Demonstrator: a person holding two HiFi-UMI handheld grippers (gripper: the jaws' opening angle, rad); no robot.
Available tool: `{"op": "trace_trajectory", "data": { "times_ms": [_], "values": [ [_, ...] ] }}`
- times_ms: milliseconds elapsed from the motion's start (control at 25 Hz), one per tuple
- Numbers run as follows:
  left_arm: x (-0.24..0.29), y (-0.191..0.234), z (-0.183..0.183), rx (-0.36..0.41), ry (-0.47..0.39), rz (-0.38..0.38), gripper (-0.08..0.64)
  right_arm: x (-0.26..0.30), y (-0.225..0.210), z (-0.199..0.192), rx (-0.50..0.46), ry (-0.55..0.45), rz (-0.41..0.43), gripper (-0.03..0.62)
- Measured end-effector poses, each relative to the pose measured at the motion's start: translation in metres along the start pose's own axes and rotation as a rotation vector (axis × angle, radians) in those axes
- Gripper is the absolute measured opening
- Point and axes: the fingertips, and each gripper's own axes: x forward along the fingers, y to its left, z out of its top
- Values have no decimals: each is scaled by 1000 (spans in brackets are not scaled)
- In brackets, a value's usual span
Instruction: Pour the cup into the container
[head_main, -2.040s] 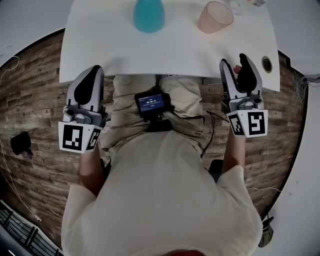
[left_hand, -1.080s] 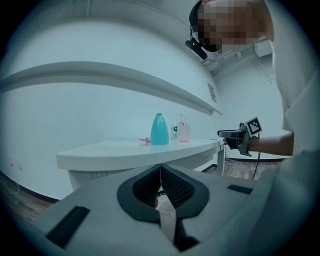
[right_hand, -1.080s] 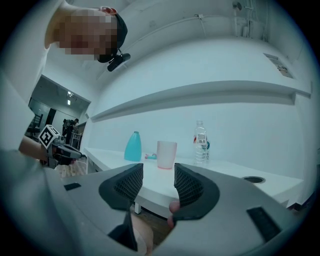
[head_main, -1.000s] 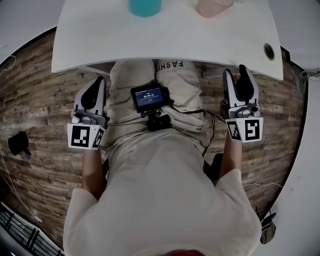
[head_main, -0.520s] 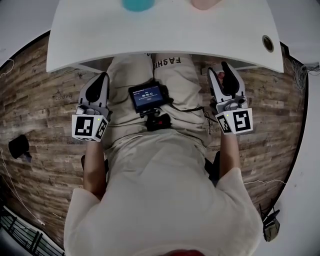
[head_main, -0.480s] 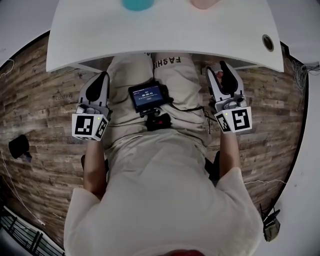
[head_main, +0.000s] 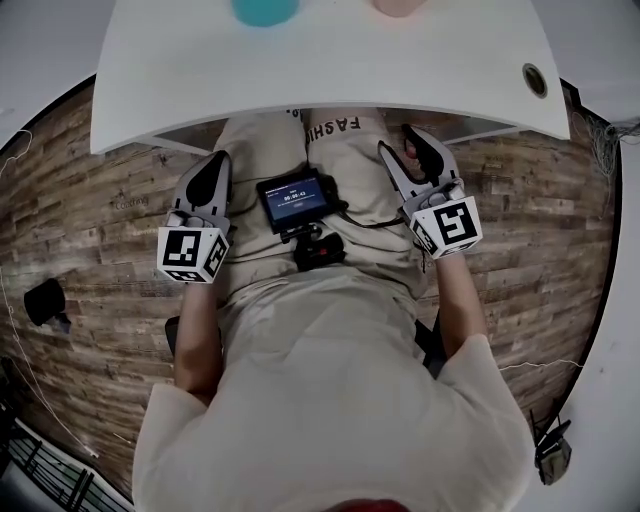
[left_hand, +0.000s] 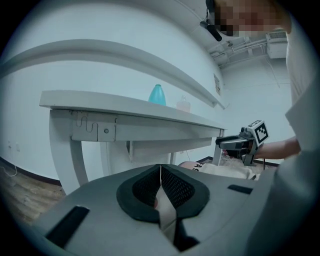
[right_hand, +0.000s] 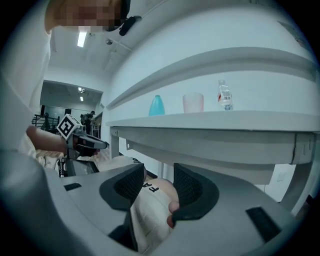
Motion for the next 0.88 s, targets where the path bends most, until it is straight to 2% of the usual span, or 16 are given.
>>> {"op": "trace_trajectory", "data": {
  "times_ms": [360,600,880],
  "values": [
    [15,-4,-23,-32,79,-8,14,17,14,-36,-59,120,87,190],
    [22,-7,-38,-55,133,-26,14,26,27,-68,0,194,151,190],
    [26,-9,-48,-81,187,-45,14,26,27,-72,30,198,156,181]
  ]
}}
